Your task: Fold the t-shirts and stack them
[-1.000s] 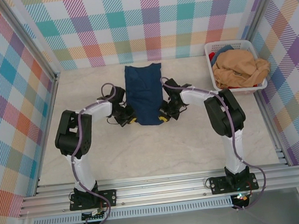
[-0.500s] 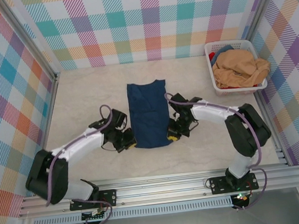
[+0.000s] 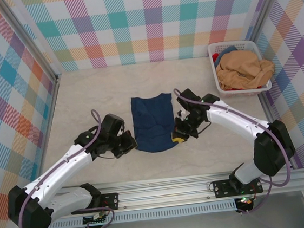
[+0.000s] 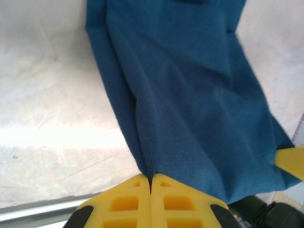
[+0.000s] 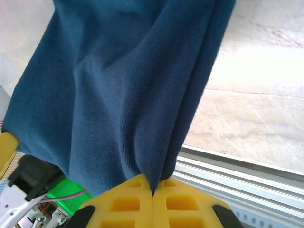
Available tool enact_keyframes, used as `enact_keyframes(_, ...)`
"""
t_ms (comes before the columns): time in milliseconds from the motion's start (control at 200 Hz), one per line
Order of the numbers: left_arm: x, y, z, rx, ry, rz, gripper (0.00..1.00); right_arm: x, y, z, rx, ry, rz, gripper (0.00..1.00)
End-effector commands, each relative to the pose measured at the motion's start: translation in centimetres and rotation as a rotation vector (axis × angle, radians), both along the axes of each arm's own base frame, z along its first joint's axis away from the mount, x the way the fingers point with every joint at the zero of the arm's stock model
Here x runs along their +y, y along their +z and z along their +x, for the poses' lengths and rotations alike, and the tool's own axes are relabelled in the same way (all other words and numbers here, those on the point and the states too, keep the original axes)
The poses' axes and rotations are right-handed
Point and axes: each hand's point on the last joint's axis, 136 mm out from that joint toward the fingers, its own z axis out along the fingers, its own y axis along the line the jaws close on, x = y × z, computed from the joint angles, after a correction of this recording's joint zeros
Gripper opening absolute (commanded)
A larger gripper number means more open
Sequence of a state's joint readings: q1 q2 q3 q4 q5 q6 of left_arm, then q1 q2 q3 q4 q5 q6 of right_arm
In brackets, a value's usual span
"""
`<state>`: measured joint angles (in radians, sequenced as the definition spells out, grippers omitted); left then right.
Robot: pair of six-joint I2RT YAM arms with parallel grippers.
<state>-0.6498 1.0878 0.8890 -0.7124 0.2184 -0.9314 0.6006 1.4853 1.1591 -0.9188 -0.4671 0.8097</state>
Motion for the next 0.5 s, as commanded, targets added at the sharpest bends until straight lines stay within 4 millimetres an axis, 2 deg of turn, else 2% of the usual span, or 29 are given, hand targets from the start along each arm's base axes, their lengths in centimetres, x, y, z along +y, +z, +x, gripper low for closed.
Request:
enact_keyframes(0, 0.6, 2.7, 2.9, -0.072, 0.068, 0.034, 0.0, -0.8, 0.9, 1.6, -0.007, -0.019, -0.031, 0.0)
enact_keyframes(130, 0.7, 3.6, 5.8, -0.083, 0.092, 0.045, 0.0, -0.3, 2.1, 4.7, -0.023, -0.045, 0.003, 0.0)
enact_keyframes(330, 1.3, 5.0, 10.5, -0.107, 0.125, 0.032, 0.0, 0.2, 2.6, 9.4, -0.042, -0.069, -0.01, 0.0)
enact_keyframes(495, 1.2, 5.0, 14.6, -0.114, 0.146, 0.03, 0.0, 0.2, 2.7, 13.6, -0.068, -0.104, -0.01, 0.0)
